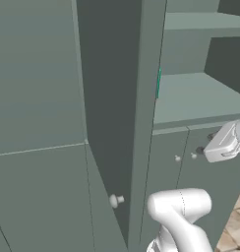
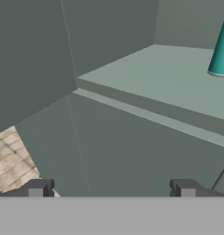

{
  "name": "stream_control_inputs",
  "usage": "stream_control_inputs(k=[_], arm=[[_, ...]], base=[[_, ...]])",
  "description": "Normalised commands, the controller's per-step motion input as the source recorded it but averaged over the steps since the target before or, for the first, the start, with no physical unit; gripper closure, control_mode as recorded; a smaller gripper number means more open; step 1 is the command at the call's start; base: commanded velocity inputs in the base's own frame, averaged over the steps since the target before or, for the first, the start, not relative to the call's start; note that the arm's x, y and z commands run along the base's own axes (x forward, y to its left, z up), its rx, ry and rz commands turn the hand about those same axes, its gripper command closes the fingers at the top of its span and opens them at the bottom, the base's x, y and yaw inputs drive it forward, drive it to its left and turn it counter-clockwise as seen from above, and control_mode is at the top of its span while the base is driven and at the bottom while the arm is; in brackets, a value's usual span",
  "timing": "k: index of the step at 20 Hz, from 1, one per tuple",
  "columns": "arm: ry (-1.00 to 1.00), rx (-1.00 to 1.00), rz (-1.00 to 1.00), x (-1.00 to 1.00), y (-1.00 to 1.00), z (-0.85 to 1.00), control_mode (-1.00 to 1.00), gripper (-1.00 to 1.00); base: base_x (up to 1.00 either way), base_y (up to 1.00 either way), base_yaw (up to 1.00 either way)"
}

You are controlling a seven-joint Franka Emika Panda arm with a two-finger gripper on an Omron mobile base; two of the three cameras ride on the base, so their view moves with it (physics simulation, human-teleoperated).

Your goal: Pick the water bottle, boxed drink from the counter and place them in the open cabinet.

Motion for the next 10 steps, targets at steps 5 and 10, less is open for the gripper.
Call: stream_control_inputs(k=[5,10], arm=[[0.0,0.0,0.0,0.0,0.0,0.0,1.0,-1.0],[0.0,0.0,0.0,0.0,0.0,0.0,1.0,-1.0]], base=[[-0.63,-0.01,0.03],[-0.73,-0.08,0.0]])
